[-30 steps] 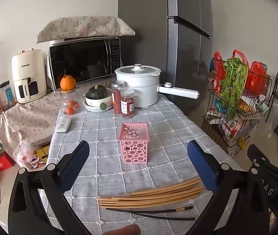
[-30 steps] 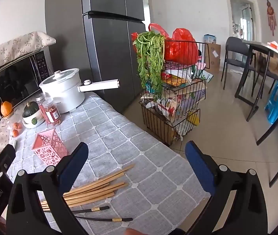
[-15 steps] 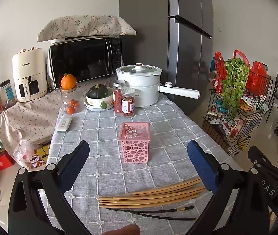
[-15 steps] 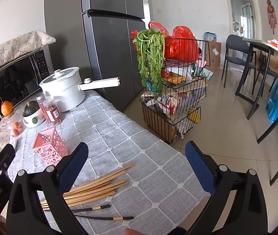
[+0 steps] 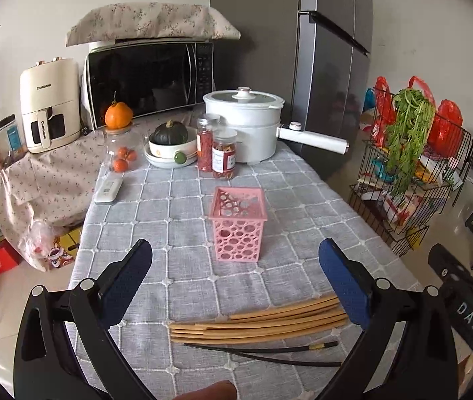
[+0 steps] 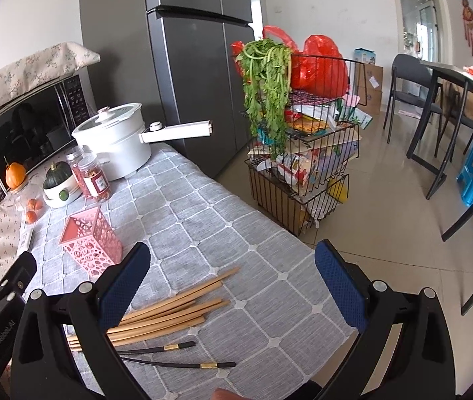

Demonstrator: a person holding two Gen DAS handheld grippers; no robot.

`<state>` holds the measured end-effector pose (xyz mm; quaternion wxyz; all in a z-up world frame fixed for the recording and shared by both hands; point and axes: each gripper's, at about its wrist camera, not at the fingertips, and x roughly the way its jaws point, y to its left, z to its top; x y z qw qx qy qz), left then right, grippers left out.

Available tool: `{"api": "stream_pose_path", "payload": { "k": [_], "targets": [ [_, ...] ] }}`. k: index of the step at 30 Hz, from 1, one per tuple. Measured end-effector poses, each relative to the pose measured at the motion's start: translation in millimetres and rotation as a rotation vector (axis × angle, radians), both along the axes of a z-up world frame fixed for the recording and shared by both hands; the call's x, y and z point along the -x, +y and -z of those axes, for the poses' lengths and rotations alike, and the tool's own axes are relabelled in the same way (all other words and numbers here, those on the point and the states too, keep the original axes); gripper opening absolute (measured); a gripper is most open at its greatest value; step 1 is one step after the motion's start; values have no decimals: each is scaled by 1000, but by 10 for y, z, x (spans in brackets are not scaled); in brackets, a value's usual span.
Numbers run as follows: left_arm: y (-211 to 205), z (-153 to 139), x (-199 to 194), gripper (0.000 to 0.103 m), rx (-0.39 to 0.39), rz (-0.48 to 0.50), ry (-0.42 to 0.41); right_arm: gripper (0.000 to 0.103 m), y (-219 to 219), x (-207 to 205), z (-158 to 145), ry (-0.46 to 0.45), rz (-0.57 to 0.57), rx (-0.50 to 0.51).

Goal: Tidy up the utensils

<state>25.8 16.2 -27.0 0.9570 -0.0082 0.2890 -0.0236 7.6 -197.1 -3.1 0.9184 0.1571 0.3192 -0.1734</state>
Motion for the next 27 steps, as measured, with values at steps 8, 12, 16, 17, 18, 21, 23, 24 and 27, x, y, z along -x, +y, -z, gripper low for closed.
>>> {"api": "stream_pose_path", "payload": {
  "k": [8,12,16,17,18,21,23,24,27],
  "targets": [
    [47,1,-4,96,3,-6,7,96,88,-59,14,10,-20,1],
    [49,1,-3,96,4,-5,6,96,97,-69,17,12,-20,6],
    [39,-9,-16,96,0,-3,7,96,89,-66,24,16,-17,2],
    [35,-14,-18,96,2,-3,7,96,92,-63,25,16,-17,3],
    [35,-15,-20,96,2,-4,7,96,89,-64,23,16,-17,3],
    [32,-13,-19,96,1,-3,9,96,89,-66,26,17,-18,2],
    [33,-12,-18,96,1,-2,9,96,88,-66,27,19,-17,2],
    [34,-11,-17,96,1,-2,9,96,87,-67,29,20,-18,2],
    [31,-14,-17,96,1,-1,10,96,86,-68,30,20,-17,3]
  ]
}}
